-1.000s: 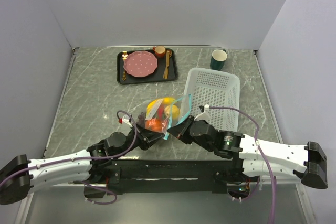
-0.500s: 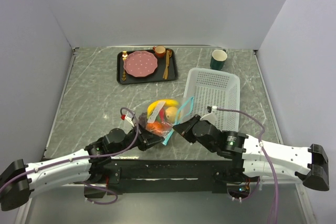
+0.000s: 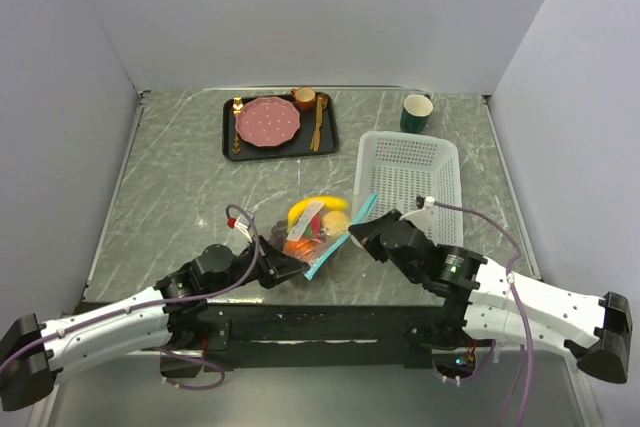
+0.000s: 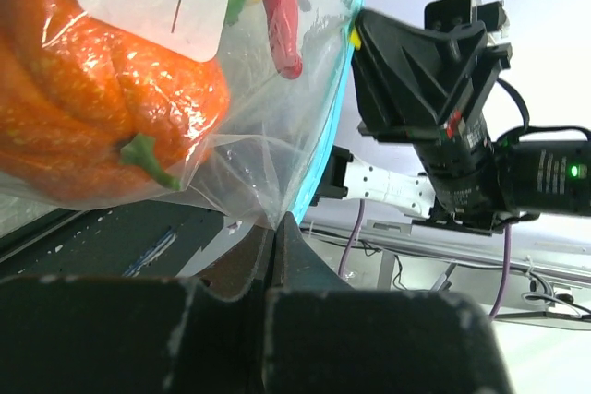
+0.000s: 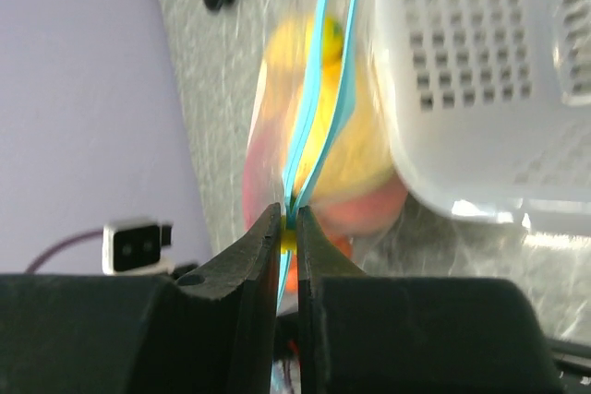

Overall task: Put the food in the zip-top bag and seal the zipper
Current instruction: Zip the zipper food storage bag at the center of the board.

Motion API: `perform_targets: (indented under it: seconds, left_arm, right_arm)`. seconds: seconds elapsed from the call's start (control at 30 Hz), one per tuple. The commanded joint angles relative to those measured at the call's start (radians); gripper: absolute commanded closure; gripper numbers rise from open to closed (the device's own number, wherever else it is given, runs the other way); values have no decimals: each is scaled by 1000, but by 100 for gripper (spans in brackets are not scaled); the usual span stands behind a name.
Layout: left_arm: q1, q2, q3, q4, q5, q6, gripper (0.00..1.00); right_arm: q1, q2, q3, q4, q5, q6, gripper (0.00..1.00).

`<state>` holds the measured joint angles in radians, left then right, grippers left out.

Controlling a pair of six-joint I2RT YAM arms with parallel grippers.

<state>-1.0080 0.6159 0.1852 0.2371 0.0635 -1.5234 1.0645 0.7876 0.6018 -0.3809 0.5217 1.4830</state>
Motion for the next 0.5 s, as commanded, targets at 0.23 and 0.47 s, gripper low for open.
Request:
perform_targets:
  seconds: [0.23,0.47]
  left_arm:
    - [23,-77,26,-165,-60,38,99]
    - [35,-102,59,-223,-94,57,99]
  right_arm:
    - [-202,35,41,48,61,-213,93]
    - [-294,76,53,97,25,-297,93]
